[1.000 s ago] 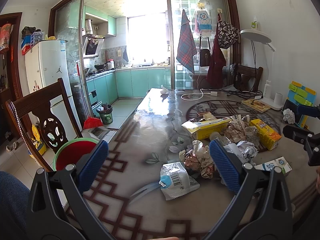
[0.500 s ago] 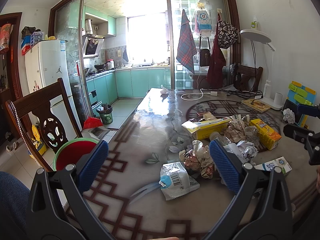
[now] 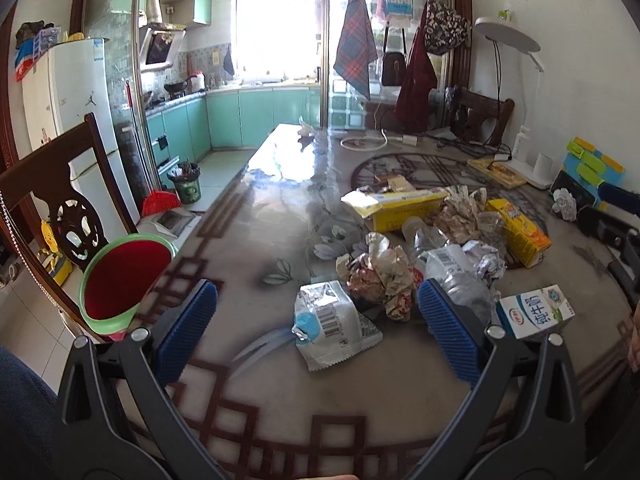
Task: Collect trash
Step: 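Grasp the white snack wrapper with the left tool while the right tool grasps the yellow iced-tea carton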
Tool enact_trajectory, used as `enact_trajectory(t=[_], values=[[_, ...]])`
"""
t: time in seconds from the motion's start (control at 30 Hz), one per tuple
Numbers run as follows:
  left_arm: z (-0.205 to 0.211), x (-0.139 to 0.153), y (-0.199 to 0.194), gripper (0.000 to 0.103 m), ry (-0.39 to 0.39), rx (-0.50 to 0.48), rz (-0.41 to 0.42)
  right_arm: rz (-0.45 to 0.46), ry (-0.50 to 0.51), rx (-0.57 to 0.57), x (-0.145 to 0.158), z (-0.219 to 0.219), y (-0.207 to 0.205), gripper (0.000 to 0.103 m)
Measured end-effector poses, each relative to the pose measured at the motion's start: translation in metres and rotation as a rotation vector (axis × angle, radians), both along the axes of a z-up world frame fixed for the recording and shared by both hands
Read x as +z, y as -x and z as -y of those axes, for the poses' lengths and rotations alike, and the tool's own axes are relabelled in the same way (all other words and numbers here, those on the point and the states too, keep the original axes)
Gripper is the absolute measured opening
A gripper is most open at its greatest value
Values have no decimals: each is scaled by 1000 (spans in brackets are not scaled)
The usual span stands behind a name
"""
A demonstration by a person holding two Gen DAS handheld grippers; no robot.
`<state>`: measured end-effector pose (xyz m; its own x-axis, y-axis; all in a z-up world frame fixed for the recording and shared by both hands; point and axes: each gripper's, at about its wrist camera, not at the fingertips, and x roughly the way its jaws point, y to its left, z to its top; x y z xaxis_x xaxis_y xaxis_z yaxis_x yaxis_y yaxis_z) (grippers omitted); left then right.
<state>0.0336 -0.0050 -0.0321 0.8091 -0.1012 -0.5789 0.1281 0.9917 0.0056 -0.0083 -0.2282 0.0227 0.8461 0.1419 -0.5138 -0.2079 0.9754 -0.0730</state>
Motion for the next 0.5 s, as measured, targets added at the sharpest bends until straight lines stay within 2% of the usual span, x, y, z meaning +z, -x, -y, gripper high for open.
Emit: enact_trajectory(t=[0.2,0.3,0.5], values=[[14,-37,-31,99,-79,-53,-223,-13,-21,-8,0,4,-2,97],[15,-51,-43,99,-94,-42,-285,-14,-21,-12,1,5,-3,97],[8,-67,-71,99,-57,-3,-393,-29,-57,-45,2,17,-6,97]])
